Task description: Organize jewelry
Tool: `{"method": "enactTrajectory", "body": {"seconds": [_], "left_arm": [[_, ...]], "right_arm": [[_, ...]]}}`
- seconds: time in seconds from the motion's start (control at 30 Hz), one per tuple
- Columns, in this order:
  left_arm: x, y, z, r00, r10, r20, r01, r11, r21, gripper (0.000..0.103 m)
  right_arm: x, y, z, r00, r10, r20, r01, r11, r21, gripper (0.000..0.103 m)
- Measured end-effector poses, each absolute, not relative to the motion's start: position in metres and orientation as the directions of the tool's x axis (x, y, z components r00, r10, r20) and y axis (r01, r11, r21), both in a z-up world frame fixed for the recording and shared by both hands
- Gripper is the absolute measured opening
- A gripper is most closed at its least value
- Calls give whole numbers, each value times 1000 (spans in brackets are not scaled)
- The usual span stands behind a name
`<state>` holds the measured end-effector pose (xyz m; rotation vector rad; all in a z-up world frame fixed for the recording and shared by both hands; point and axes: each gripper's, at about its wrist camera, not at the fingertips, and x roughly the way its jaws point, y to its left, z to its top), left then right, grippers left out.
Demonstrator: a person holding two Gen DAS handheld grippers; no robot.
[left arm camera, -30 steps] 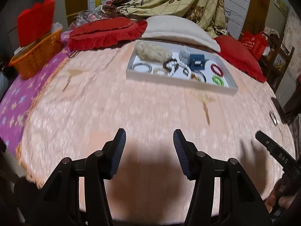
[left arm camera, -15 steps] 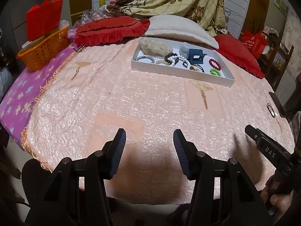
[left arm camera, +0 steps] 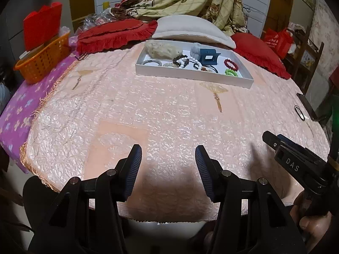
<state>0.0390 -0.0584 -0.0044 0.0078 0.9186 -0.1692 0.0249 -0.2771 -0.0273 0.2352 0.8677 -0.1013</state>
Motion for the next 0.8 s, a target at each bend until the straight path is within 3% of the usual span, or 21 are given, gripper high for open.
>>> {"method": "enactTrajectory", "body": {"seconds": [0.8], "left_arm": [[44, -61, -26, 543, -130, -830, 130, 989, -70, 52]], "right_arm": [[28, -280, -47, 611, -15, -792, 214, 966, 147, 39]]}}
